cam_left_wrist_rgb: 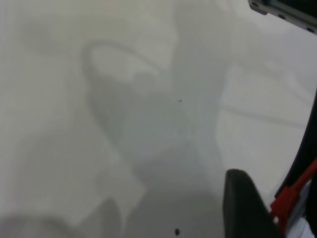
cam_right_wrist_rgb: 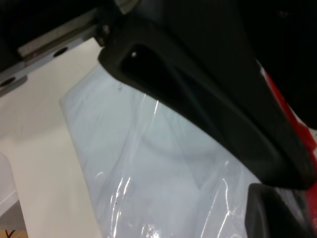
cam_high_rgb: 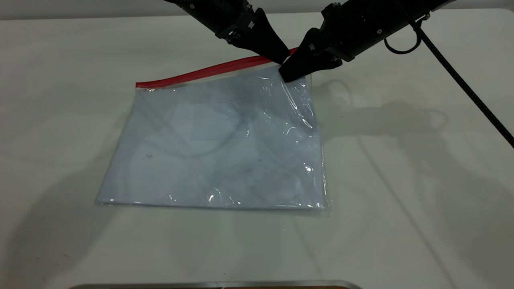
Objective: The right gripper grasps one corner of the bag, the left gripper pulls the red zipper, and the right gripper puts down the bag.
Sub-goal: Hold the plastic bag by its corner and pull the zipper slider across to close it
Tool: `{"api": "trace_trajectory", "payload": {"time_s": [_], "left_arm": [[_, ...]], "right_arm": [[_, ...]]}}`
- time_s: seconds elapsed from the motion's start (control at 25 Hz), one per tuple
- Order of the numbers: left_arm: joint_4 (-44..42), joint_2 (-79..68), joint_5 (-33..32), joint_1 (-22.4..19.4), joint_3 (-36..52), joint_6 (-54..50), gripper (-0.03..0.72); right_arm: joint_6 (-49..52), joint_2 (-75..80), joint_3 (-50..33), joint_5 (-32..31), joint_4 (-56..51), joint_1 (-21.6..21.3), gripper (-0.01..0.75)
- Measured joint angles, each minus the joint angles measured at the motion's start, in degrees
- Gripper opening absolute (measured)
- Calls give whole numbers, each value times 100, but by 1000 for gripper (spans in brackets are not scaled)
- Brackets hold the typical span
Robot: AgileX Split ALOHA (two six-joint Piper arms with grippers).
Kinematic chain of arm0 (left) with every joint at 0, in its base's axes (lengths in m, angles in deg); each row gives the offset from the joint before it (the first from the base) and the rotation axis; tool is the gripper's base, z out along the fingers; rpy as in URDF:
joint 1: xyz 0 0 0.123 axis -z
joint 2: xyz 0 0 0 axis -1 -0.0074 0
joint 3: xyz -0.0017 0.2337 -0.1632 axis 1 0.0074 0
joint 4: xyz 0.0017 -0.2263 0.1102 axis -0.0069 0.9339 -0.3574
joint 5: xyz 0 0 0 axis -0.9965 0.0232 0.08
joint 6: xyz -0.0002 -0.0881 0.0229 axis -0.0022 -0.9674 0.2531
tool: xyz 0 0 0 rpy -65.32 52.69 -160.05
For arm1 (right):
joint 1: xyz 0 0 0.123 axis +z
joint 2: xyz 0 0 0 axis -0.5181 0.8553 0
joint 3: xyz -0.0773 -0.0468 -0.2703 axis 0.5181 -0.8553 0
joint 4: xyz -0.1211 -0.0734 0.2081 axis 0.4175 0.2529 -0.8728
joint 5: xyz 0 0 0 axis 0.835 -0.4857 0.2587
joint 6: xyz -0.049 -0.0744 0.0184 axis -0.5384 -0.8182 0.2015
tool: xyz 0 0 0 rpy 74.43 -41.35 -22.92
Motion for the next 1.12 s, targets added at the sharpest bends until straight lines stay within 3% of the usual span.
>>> {"api": "trace_trajectory", "payload": {"time_s": [0.2, 0.32, 0.8, 1.12], "left_arm": [[0, 0, -6, 0, 0, 164, 118], [5, 0, -12, 0, 0, 181, 59], [351, 0, -145, -343, -51, 187, 55], [-265, 0, -202, -665, -63, 198, 56]], "right_arm": [[0, 0, 0, 0, -14, 0, 35], [6, 0, 0, -50, -45, -57, 35], [-58, -7, -5, -735, -667, -538, 35], [-242, -151, -5, -745, -804, -606, 35]]}}
